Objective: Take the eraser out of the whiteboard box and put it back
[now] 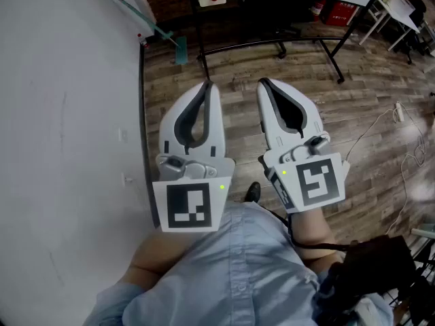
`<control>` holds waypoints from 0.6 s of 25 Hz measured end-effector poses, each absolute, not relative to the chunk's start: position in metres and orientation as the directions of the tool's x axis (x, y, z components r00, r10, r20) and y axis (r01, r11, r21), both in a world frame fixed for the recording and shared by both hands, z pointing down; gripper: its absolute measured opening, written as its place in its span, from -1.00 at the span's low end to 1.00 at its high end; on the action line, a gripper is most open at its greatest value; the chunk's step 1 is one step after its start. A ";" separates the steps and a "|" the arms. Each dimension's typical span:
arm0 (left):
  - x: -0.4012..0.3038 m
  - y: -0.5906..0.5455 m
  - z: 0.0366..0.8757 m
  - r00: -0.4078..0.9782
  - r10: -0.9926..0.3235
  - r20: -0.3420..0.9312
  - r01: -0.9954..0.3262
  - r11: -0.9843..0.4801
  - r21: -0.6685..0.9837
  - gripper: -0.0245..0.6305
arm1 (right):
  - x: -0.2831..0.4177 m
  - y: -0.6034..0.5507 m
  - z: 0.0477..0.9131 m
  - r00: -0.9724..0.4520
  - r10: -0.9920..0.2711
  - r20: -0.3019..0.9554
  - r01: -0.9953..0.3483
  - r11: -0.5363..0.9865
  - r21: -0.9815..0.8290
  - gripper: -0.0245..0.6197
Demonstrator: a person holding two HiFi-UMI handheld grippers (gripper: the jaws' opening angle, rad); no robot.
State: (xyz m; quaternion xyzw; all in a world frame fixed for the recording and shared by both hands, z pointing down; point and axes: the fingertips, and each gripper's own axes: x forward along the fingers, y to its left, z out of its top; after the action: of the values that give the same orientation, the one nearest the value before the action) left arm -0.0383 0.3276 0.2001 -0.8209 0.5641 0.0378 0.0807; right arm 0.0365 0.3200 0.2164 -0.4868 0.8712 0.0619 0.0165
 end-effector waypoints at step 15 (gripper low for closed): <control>0.019 0.320 0.206 0.352 -0.926 -0.138 -0.935 -0.340 -0.101 -0.91 | 0.088 0.314 0.220 -0.556 -0.823 -0.114 -0.830 0.557 0.026 -0.92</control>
State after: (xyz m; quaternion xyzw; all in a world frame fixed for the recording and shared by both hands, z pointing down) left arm 0.0188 0.3202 0.2059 -0.8181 0.5686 0.0282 0.0812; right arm 0.0877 0.3140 0.2203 -0.4690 0.8812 0.0386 0.0443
